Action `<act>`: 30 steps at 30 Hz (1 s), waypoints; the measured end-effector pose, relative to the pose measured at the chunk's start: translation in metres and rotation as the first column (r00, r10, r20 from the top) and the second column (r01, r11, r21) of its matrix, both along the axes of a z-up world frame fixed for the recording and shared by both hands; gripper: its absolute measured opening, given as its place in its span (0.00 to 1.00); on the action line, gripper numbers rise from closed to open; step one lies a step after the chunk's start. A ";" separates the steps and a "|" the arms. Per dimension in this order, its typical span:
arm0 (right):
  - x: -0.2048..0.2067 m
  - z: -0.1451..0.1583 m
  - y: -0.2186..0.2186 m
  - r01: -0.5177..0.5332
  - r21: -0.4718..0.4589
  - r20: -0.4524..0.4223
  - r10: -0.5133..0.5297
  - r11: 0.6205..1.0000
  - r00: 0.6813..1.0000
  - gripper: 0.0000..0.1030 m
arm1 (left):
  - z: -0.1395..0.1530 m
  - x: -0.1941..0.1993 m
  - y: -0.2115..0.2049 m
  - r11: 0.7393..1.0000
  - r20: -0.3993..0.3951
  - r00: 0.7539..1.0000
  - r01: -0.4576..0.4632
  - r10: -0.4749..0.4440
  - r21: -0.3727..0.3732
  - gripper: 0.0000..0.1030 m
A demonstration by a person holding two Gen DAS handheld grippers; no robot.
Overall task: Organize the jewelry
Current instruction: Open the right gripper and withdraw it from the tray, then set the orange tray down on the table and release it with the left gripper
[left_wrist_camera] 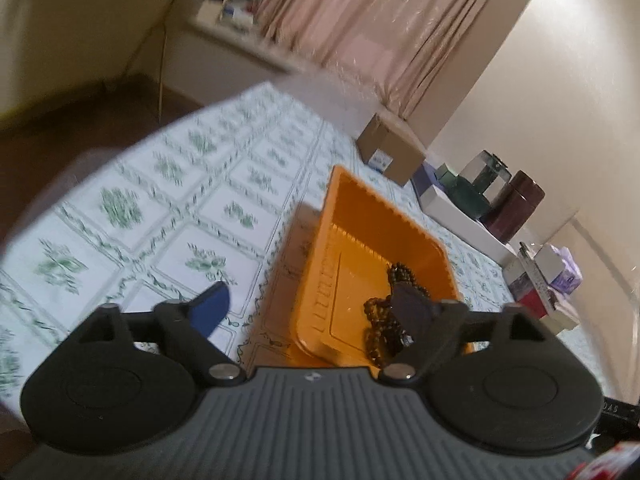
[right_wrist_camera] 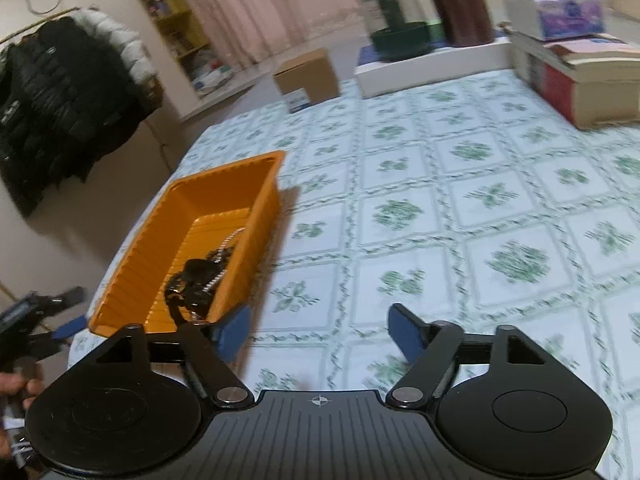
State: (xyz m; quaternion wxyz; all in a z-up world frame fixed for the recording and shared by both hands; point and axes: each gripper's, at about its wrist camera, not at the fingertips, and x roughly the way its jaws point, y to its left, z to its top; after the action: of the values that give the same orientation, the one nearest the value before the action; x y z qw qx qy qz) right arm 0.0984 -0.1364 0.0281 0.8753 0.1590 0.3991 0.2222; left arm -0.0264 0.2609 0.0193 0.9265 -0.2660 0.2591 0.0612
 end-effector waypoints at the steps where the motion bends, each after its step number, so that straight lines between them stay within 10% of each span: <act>1: -0.003 0.001 -0.002 0.009 -0.010 -0.003 -0.009 1.000 1.000 0.79 | 0.005 -0.004 -0.009 1.000 -0.002 1.000 0.006 -0.006 0.030 0.94; 13: -0.048 0.012 -0.012 0.020 -0.123 0.013 -0.019 0.992 1.000 0.80 | 0.021 -0.020 -0.116 0.951 -0.142 0.977 0.190 -0.159 0.242 0.99; 30: -0.070 0.012 0.005 -0.045 -0.203 0.008 0.048 0.978 0.999 0.80 | 0.012 -0.014 -0.177 0.912 -0.299 0.940 0.262 -0.167 0.316 0.99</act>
State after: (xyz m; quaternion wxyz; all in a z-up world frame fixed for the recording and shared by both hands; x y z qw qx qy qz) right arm 0.0289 -0.1314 0.0402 0.8841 0.0582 0.4175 0.2017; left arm -0.0400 0.0841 0.0311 0.9168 -0.0556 0.3935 0.0384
